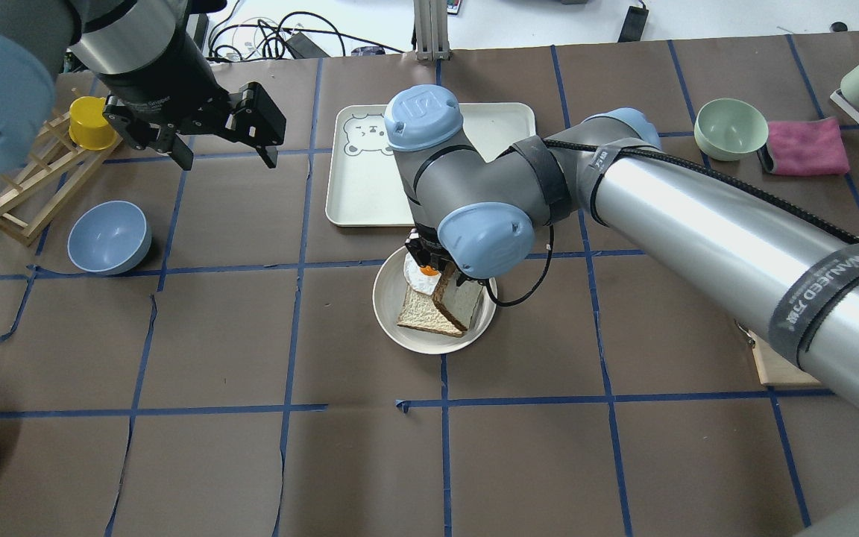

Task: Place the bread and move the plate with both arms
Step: 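Lay the bread slice on top of the egg and open the right gripper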

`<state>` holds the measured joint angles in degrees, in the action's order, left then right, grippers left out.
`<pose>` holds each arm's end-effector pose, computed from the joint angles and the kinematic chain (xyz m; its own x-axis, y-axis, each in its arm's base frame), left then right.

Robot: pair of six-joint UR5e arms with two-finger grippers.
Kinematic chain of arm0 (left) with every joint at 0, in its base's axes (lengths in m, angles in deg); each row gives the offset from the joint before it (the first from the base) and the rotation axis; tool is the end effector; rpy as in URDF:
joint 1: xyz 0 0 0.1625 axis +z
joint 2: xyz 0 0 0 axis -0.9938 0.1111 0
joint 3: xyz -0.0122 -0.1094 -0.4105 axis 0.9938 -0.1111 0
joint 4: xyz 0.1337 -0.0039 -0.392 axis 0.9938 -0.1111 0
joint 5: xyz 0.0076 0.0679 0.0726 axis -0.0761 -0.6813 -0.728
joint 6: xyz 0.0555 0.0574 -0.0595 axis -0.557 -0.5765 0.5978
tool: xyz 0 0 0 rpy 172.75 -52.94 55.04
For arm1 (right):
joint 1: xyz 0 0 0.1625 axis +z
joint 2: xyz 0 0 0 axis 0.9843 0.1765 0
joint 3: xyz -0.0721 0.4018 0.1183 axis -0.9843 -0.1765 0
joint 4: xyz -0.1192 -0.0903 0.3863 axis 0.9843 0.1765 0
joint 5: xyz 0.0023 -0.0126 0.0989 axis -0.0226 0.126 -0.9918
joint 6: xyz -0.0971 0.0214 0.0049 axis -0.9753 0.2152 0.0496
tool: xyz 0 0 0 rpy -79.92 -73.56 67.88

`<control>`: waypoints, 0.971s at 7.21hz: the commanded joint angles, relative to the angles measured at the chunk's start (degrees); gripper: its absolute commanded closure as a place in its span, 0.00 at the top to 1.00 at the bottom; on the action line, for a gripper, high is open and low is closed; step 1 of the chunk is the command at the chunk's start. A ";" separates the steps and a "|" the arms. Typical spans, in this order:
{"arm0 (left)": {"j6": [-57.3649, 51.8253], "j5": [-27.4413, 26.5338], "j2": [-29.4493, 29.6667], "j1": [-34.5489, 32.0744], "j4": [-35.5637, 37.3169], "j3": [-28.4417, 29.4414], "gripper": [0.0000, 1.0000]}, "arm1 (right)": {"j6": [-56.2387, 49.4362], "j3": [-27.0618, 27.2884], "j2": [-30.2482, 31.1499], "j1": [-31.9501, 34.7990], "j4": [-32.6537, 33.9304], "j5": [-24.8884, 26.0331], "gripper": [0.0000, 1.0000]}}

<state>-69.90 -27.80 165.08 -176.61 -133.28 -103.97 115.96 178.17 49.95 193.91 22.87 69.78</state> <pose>-0.1619 -0.4917 0.5134 -0.9988 0.0403 0.0273 0.0381 0.9964 -0.0761 0.3634 -0.4975 0.2531 -0.9020 0.4104 0.1338 0.4206 0.9054 0.0580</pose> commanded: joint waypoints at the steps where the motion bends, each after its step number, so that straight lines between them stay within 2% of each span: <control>1: 0.00 -0.02 0.00 0.00 0.00 0.09 1.00 | 0.01 0.19 -0.02 0.00 0.73 -0.01 0.27; 2: 0.00 -0.10 0.00 0.00 0.00 0.00 1.00 | 0.27 0.19 -0.02 0.00 0.74 -0.01 0.36; 3: 0.00 -0.02 0.00 0.00 0.00 0.00 1.00 | 2.02 0.19 0.16 0.70 0.82 -0.19 0.38; 7: -0.09 -0.11 0.00 0.00 0.00 0.00 1.00 | 1.95 0.02 0.51 1.76 3.71 -0.10 0.62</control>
<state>-69.92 -27.89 165.08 -176.61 -133.28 -103.97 118.40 178.29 50.26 195.61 25.34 69.62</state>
